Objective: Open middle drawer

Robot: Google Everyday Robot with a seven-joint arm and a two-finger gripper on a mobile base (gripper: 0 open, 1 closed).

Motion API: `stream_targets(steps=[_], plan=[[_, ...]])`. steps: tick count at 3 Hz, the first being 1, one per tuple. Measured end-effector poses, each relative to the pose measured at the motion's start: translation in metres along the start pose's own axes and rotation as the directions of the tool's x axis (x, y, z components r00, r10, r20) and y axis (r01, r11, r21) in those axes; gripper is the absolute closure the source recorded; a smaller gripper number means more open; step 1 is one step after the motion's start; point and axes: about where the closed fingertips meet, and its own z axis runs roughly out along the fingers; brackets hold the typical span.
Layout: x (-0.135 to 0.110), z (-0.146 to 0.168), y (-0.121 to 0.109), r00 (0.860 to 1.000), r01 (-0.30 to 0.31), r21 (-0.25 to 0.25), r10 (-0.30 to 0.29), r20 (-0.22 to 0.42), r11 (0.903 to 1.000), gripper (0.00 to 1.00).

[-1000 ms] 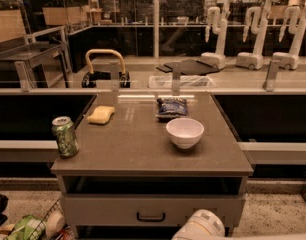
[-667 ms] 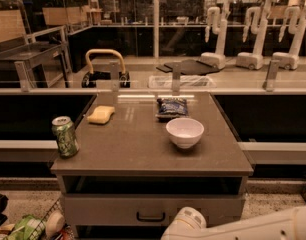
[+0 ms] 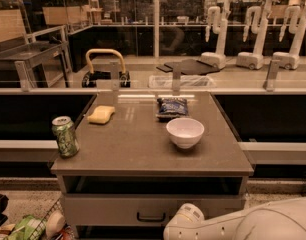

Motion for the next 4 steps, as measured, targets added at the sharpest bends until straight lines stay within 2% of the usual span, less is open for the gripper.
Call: stream_targets(steps=[1,2,4], plan=[[0.006,0.020,-0.010,0.999,-0.041,0.006,0.041,0.020,0.9992,0.16],[0.010,0.043,-0.003,0.997,-0.079,-0.025,0.080,0.020,0.9965,0.47],[0.010,0.040,-0.004,0.997,-0.079,-0.025,0.080,0.020,0.9965,0.94]])
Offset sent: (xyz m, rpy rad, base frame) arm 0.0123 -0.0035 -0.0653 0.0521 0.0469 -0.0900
